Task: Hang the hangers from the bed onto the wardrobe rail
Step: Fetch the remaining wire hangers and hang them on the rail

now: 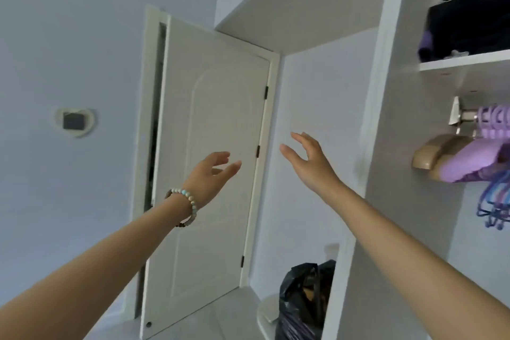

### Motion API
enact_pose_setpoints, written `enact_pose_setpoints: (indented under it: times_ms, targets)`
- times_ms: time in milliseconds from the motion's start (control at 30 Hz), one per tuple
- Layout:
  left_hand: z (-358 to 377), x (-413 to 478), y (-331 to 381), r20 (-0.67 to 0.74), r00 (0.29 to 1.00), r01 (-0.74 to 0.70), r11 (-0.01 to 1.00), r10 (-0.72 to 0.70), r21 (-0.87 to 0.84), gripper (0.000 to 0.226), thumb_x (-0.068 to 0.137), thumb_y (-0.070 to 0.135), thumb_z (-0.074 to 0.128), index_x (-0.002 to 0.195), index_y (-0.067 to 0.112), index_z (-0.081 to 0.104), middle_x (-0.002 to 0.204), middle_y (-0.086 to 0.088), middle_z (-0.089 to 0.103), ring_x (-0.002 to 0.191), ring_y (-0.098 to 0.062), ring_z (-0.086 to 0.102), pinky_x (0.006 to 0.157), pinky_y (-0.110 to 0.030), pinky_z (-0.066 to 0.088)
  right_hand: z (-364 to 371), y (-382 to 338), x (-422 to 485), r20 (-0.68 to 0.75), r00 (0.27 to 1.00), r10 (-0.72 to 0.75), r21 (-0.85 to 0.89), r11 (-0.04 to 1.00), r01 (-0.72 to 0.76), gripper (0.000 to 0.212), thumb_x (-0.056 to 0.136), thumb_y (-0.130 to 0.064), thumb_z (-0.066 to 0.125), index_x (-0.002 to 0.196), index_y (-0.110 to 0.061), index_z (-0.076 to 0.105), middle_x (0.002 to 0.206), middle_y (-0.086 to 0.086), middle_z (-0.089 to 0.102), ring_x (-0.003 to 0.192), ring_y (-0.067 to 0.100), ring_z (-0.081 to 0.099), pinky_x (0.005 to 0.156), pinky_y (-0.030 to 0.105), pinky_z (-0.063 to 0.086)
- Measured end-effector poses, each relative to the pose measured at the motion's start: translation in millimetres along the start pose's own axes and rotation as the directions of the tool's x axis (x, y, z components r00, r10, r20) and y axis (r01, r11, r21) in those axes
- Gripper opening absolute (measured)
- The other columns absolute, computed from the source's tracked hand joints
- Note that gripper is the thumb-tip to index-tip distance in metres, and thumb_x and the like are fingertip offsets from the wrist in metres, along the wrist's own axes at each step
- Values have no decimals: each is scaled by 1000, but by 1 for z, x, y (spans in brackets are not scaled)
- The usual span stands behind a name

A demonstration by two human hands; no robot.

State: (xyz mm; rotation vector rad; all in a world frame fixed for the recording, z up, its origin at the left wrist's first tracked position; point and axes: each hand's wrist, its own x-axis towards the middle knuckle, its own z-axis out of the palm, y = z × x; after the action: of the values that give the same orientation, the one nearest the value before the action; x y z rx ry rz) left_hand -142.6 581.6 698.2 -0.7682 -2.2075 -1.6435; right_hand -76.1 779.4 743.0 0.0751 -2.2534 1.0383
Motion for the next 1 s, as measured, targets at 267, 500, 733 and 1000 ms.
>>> enact_pose_setpoints:
  times_ms: [267,500,733,1000]
  targets:
    - [-200,-100,-162,-231,940,322,881,-253,346,75,84,59,48,145,23,25,151,2,29,138,-18,30,112,-39,29,271,-44,-35,438,897,-60,86,996,24,65,90,-52,49,147,-33,23,158,-15,2,145,5,3,113,28,14]
    - [-317,-245,-298,-366,789,614,637,-493,466,78,83,60,46,146,20,22,153,0,26,140,-21,26,114,-40,25,482,-67,-133,704,697,-139,84,990,113,70,90,-50,51,149,-29,20,159,-12,-3,145,6,-4,119,35,9]
    - [-369,-397,-418,-411,600,774,366,-687,518,78,85,58,48,146,17,22,153,-3,25,140,-21,26,115,-36,23,636,-41,-268,869,488,-82,29,993,114,73,89,-52,52,149,-30,17,159,-9,-5,146,11,-7,119,36,6]
    - [-358,-549,-528,-384,273,897,90,-882,433,79,86,63,42,147,20,17,155,-1,19,142,-23,21,115,-38,22,738,40,-423,961,250,115,-144,985,99,75,88,-52,53,150,-27,19,160,-5,-3,147,16,-5,119,35,5]
